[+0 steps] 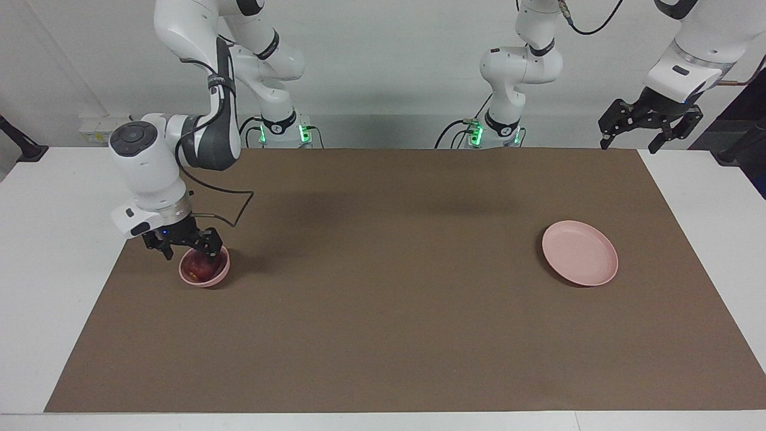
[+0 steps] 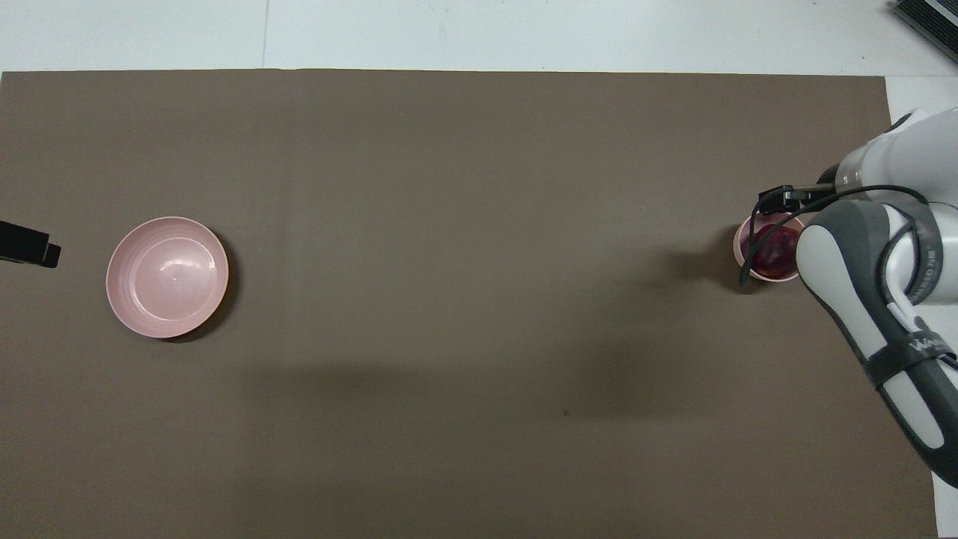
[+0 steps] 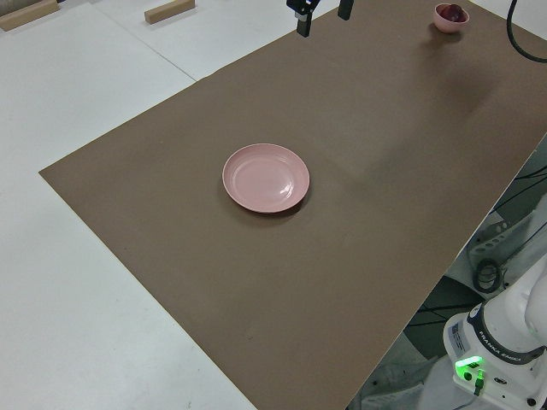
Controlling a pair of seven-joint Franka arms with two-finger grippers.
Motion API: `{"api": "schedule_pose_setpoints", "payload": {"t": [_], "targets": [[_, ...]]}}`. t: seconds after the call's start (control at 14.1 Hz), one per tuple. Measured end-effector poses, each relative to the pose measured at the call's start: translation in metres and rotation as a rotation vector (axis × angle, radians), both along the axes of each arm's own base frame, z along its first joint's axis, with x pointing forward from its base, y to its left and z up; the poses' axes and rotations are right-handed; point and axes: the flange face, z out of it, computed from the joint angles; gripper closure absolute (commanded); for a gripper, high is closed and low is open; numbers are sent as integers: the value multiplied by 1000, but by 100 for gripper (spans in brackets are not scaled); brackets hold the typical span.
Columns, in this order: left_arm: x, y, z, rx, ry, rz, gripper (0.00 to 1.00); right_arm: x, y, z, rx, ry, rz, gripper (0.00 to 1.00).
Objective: Move apple from plate to bowl
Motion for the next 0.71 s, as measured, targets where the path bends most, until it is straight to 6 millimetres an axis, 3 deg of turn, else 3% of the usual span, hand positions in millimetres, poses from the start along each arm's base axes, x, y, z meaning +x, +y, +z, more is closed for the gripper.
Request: {"api": "schedule_pose_setpoints", "payload": {"t": [0.36,0.71], "targets": [[-1,0,1,0,-2,0,0,3,27,48,14,17,-25,0],[-1,0,1,0,-2,0,0,-3,33,61,41,25,-56,0]]}}
